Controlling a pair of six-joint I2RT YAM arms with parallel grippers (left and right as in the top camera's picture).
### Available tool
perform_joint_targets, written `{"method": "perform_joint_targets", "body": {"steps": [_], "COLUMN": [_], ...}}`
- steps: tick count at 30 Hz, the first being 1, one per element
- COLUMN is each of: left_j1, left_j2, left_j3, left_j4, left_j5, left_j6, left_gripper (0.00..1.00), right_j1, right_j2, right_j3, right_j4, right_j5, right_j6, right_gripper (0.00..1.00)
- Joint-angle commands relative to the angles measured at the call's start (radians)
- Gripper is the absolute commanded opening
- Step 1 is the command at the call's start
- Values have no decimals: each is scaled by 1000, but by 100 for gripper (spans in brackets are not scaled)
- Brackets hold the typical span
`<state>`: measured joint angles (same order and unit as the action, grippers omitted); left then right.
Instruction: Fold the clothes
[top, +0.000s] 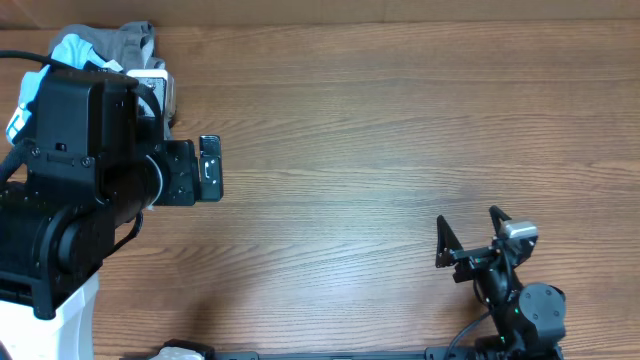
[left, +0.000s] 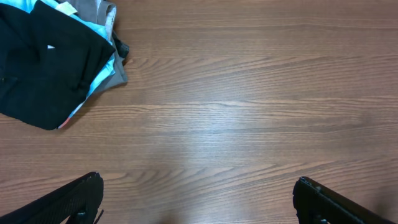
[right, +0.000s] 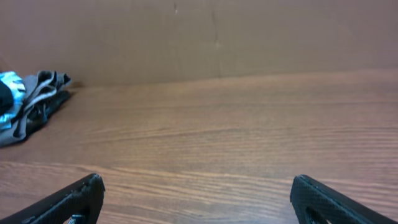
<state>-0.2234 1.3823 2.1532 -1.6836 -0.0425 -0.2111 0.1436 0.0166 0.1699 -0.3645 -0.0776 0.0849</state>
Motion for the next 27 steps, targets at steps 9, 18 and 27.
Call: {"method": "perform_joint_targets", "body": {"steps": [9,18,27], "left_j1": [-6,-6,-6], "left_j2": [3,3,3], "left_j3": [2,2,2], "left_j4": [0,0,0], "left_j5": [-10,-10,-10], "left_j6": [-14,-14,-14], "left_gripper": [100,100,100], "right_j1": [-5,-5,-5], "right_j2": [-14,-14,-10], "right_j3": [-97,-99,-98], "right_j4": [130,240,130], "right_j5": [-14,-21,-21], "right_j6": [-3,-3,-3], "right_gripper": [100,100,100]}}
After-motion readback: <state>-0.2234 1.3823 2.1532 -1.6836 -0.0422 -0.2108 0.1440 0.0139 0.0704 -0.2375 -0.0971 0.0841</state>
